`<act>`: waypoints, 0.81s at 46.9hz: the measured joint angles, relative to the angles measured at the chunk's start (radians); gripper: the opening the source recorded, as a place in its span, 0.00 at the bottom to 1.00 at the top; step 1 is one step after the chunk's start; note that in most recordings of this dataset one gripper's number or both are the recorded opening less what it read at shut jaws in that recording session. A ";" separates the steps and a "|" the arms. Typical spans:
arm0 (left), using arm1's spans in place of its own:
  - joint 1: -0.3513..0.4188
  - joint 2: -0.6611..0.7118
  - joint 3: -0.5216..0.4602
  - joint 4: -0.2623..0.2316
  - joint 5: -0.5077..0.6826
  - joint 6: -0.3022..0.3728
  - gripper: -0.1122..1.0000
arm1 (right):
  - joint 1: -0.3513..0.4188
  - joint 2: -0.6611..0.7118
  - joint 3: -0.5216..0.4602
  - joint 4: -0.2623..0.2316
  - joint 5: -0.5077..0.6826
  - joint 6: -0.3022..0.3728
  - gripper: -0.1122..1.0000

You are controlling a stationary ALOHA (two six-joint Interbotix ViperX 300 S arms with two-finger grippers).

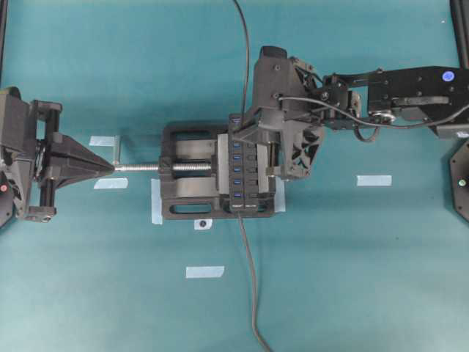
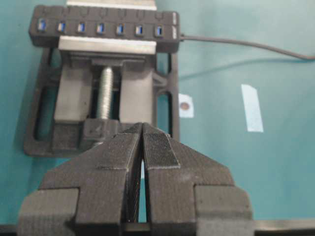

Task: Insert the USB into the second port from the front of the fixed hub.
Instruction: 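Pull the USB plug out of the hub port with the right gripper, then carry the plug with the right gripper toward the hub's front ports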

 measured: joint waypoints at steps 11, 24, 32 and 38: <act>0.002 0.000 0.000 0.000 0.000 0.000 0.12 | 0.015 0.000 0.005 0.002 -0.003 0.009 0.18; 0.002 0.000 0.000 0.000 0.000 0.000 0.12 | 0.035 0.012 0.006 0.003 -0.003 0.011 0.18; 0.003 0.000 0.000 0.000 0.000 0.000 0.12 | 0.049 0.031 0.006 0.009 -0.008 0.017 0.18; 0.003 0.000 0.000 0.000 0.000 0.000 0.12 | 0.055 0.040 0.011 0.009 -0.020 0.054 0.18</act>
